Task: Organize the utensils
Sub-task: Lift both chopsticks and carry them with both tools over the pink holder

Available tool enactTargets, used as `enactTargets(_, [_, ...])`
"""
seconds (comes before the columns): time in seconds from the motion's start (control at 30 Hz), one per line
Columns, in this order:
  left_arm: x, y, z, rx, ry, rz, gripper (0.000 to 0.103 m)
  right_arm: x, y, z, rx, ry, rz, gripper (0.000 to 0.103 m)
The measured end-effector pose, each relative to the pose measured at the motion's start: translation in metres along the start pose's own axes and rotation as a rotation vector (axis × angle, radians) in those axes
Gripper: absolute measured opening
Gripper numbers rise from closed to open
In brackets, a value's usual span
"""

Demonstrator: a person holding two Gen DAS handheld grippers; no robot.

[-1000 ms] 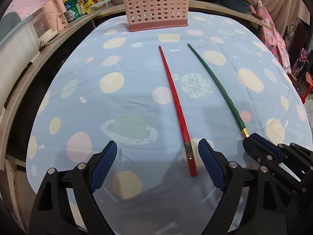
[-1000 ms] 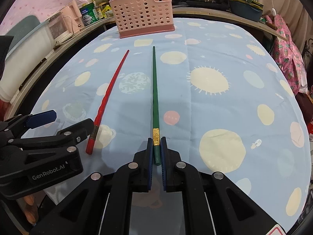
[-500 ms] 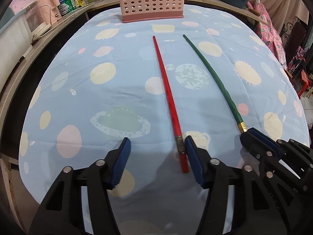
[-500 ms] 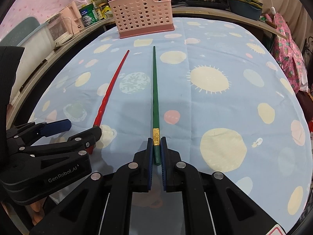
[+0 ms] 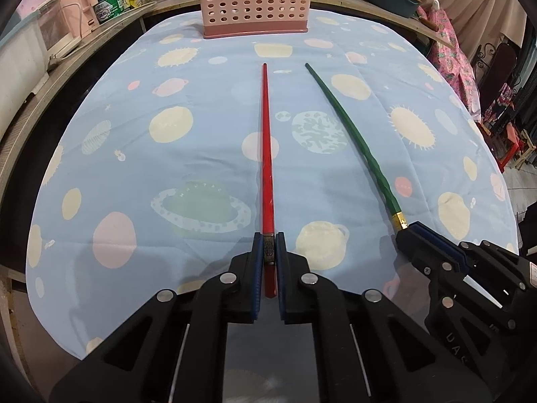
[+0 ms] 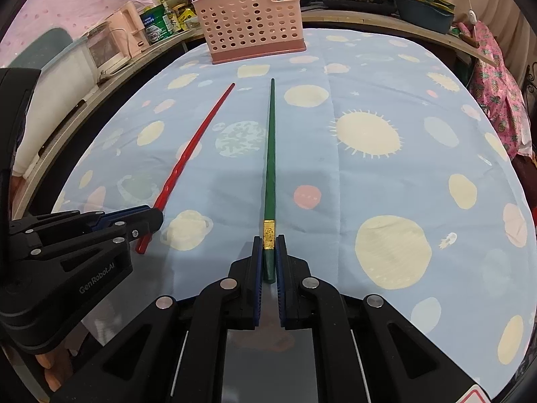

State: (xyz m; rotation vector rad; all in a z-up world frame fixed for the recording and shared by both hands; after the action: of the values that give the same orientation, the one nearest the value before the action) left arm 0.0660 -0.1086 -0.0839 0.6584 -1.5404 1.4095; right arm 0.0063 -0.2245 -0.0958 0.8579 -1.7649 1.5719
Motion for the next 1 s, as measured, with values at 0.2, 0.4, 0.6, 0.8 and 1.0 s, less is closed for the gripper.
enactTargets(0.2, [0.024, -0.012, -0.006, 0.028, 0.019, 0.046, 0.007, 0.018, -0.01, -0.002, 0.0, -0.01, 0.044, 0.007])
enactTargets(0.4, [0.06, -0.034, -0.016, 0.062, 0.046, 0.126, 0.007, 0.042, -0.033, -0.004, 0.006, -0.022, 0.111, 0.007])
enactTargets(0.6, [0.094, -0.061, -0.026, 0.087, 0.059, 0.213, 0.007, 0.066, -0.066, -0.001, 0.016, -0.018, 0.188, 0.007])
enactTargets(0.8, [0.121, -0.105, -0.035, 0.11, 0.068, 0.305, 0.007, 0.092, -0.111, 0.003, 0.032, -0.024, 0.288, 0.007])
enactTargets(1.0, [0.139, -0.152, -0.039, 0.126, 0.072, 0.388, 0.007, 0.108, -0.162, 0.007, 0.035, -0.049, 0.374, 0.007])
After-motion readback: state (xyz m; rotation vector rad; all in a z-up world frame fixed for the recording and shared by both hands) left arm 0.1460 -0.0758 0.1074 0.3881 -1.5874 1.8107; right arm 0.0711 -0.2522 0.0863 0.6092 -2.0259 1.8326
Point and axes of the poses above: each gripper's, at about its wrist camera, not at the fingertips, and x roughly against the way its jaws point, z to its right, y to its underside, the point moved 2 cm from there along -x, roughly the way its jaws point, and after that the axes turned 7 degrees about x, right-handed, at the moved point
